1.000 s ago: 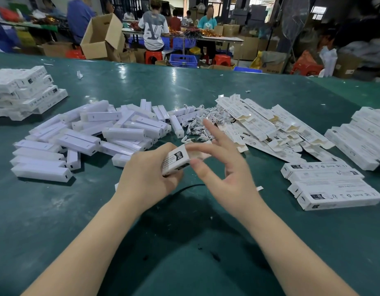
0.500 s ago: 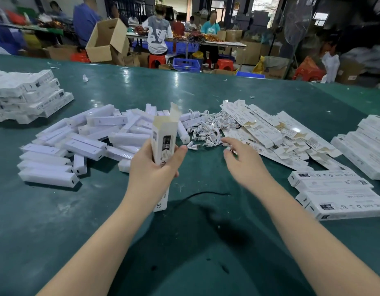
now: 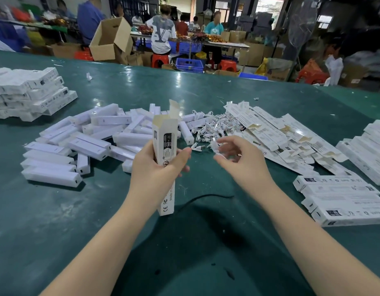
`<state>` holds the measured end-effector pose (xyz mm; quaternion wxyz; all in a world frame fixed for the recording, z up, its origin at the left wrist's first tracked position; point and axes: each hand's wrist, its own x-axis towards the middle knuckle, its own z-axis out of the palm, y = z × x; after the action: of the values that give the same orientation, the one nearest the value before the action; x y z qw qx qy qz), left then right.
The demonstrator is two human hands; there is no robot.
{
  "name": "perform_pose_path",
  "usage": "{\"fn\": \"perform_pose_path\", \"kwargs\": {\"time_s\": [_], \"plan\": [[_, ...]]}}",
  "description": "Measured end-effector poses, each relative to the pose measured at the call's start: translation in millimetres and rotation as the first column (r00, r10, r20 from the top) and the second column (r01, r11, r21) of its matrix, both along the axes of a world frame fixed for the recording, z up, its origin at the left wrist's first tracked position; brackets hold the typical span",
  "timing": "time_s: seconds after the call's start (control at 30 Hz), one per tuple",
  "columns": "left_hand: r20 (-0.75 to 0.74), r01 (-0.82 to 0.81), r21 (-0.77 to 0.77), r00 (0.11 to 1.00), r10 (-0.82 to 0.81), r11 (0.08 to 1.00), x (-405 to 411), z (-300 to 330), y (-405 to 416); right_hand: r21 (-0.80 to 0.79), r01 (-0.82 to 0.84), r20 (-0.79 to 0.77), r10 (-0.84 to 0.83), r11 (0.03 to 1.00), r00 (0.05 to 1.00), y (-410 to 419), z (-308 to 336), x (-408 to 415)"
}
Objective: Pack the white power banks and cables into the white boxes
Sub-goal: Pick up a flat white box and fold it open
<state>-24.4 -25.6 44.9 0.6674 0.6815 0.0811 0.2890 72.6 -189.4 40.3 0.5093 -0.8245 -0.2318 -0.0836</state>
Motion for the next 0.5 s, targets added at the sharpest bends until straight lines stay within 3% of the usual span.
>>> {"fn": "perform_pose_path", "kwargs": {"time_s": [0.07,0.13,0.37,0.5], "plan": [[-0.001,0.093,-0.082,0.996,-0.093,0.992,1,3,-2,0.173,-0.145,0.074,0.134,0.974,0.988,8,8,-23],[0.017,0.173,-0.122,0.985,-0.173,0.977,1,4,-3,0.230,-0.223,0.138,0.195,0.947,0.971,14,11,-41],[-0.017,0.229,-0.090,0.973,-0.231,0.969,0,3,-4,0.013,-0.268,0.276,0.254,0.963,0.927,12,8,-54],[-0.060,0.318,-0.123,0.943,-0.327,0.940,-1,3,-2,-0.077,-0.384,0.108,0.391,0.920,0.914,2,13,-50]]}}
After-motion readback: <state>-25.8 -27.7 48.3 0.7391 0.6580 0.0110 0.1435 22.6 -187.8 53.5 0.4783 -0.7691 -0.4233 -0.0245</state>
